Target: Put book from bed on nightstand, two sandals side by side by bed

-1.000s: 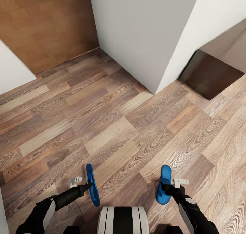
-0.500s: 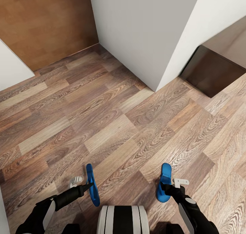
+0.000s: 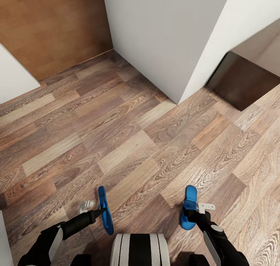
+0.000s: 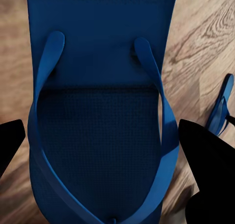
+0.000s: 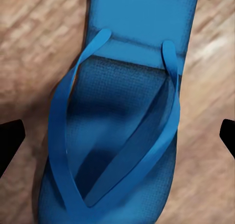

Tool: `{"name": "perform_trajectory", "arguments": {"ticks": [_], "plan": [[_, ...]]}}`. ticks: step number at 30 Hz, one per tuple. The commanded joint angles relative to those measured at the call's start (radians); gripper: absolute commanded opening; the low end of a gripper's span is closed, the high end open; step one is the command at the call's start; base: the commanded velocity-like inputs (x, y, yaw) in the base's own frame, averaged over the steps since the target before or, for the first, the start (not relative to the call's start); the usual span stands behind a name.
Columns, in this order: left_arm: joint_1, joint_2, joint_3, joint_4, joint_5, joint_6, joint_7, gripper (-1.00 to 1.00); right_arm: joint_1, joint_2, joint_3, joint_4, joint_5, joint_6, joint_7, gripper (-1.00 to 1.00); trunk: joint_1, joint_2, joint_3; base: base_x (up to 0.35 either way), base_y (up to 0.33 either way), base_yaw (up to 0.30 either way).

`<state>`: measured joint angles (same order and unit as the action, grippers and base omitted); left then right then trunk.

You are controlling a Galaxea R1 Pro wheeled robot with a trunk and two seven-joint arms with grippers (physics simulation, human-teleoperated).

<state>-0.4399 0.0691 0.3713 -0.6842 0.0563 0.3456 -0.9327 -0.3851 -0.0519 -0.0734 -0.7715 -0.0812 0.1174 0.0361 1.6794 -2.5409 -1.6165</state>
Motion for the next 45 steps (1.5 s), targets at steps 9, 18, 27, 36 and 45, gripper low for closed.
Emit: {"name": "perform_trajectory", "arguments": {"ticks": [9,18,27,36,45], "plan": [[0.000,-0.001,0.001,0.000,0.004,0.010,-0.002,-1.00,0.000,0.000,-0.002,-0.002,-0.009,0.005,0.004,1.00,0.000,0.000,-0.001,0.083,0.000,0.000],[0.000,-0.001,0.001,0.000,0.006,0.010,-0.003,-1.00,0.000,0.000,-0.002,-0.002,-0.009,0.005,0.004,1.00,0.000,0.000,-0.001,0.006,0.000,0.000],[0.000,0.000,0.001,0.000,0.005,0.010,-0.002,-1.00,0.000,0.000,-0.002,-0.002,-0.009,0.005,0.004,1.00,0.002,-0.001,-0.016,0.000,0.000,0.000],[0.000,0.000,0.001,0.000,0.005,0.010,-0.003,-1.00,0.000,0.000,-0.002,-0.002,-0.009,0.005,0.004,1.00,0.003,-0.002,-0.031,0.000,0.000,0.000],[0.000,0.000,0.001,0.000,0.005,0.010,-0.003,-1.00,0.000,0.000,-0.002,-0.002,-0.009,0.005,0.004,1.00,0.005,-0.003,-0.043,0.000,0.000,0.000]]}}
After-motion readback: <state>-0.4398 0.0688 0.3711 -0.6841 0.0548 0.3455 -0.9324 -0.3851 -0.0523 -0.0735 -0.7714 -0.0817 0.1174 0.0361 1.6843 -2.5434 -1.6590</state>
